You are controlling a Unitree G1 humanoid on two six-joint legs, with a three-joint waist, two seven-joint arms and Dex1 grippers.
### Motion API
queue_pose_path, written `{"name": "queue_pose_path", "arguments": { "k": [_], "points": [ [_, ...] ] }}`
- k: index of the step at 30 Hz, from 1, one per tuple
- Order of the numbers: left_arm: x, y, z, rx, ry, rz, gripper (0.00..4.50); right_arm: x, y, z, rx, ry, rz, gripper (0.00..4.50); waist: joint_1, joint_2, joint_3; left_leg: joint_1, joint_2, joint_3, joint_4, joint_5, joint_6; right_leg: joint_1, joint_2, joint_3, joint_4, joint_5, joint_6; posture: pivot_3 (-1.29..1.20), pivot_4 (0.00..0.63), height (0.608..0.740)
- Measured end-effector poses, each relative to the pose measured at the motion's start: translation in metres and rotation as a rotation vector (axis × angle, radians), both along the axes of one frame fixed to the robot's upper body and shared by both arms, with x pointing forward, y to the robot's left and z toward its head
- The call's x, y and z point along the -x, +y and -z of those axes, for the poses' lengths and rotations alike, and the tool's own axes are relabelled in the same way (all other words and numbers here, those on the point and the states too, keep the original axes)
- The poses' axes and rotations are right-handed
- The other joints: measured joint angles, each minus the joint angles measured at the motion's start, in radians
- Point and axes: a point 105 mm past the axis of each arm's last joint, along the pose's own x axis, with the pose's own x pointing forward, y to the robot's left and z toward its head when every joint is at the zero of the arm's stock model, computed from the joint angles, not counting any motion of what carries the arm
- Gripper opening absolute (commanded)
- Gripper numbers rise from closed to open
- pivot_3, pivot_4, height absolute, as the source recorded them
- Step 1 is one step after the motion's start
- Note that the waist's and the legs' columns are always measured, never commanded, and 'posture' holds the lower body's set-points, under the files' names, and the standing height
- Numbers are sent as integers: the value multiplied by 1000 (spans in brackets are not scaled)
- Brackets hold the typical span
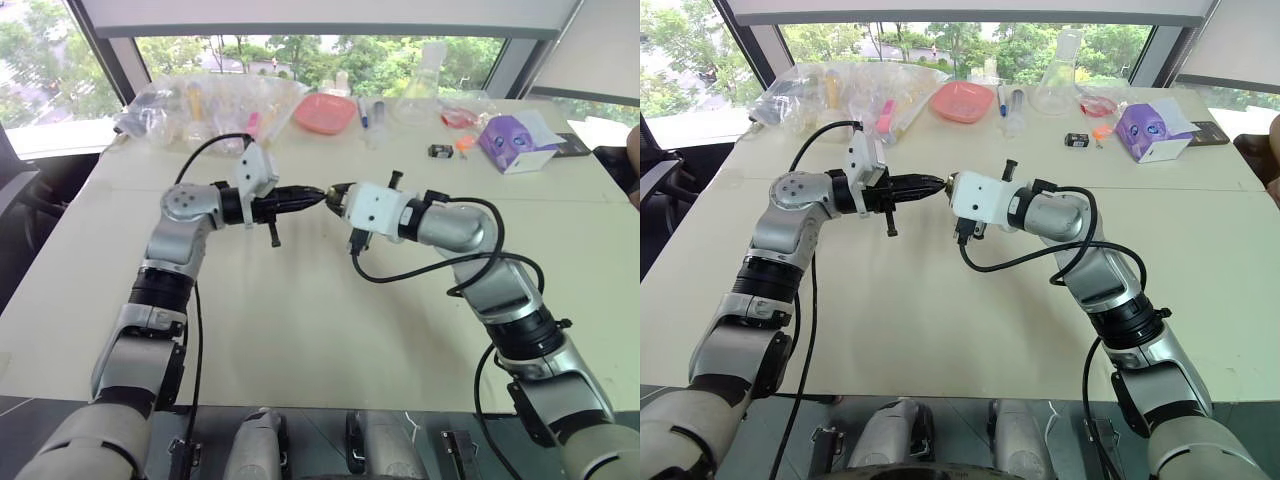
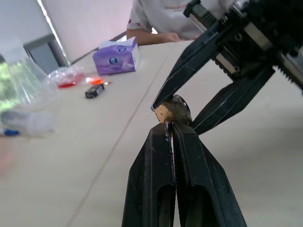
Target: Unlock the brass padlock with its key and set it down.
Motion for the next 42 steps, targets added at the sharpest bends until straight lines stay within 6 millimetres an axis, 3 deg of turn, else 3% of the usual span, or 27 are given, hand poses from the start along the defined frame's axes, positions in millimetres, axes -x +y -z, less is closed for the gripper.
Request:
{"name": "queue_pose_path", "arguments": {
  "k": [7,10,12,15,22,31,35,39,42],
  "points": [
    [-2,1,1,-66,-61,24,66,0,0,2,6,10,-3,694,-1,0,0,0,0,0,0,0,0,0,0,0,0,0,0,0,150,733],
    [-8,4,-2,7,191,36,939,0,1,2,1,6,-6,694,-1,0,0,0,0,0,0,0,0,0,0,0,0,0,0,0,150,733],
    [-11,11,-6,91,355,31,1981,1,4,0,-4,-3,-18,694,-3,0,0,0,0,-1,0,0,0,0,0,0,0,0,0,0,150,733],
    [-12,19,-14,157,461,20,3457,2,4,0,-4,-7,-22,694,-6,0,0,0,0,-1,-1,0,0,0,0,0,0,0,0,0,150,733],
    [0,12,-16,169,571,97,3457,3,7,-2,-12,-23,-37,694,-2,0,0,0,0,-1,0,0,0,0,0,0,0,0,0,0,150,733],
    [-9,0,-3,181,609,84,3457,4,10,-4,-19,-38,-39,694,-2,0,0,0,0,-1,0,0,0,0,0,0,0,0,0,0,150,733],
    [-12,-7,-6,178,601,89,2204,4,10,-5,-17,-43,-38,694,-1,0,0,0,0,0,0,0,0,0,0,0,0,0,0,0,150,733],
    [-10,-13,-8,184,609,126,103,4,9,-7,-13,-55,-23,694,-2,0,0,0,0,0,0,0,0,0,0,0,0,0,0,0,150,733],
    [-10,-13,-8,184,613,128,42,4,9,-7,-7,-63,-19,694,-4,0,0,0,0,-1,0,0,0,0,0,0,0,0,0,0,150,733]
  ]
}}
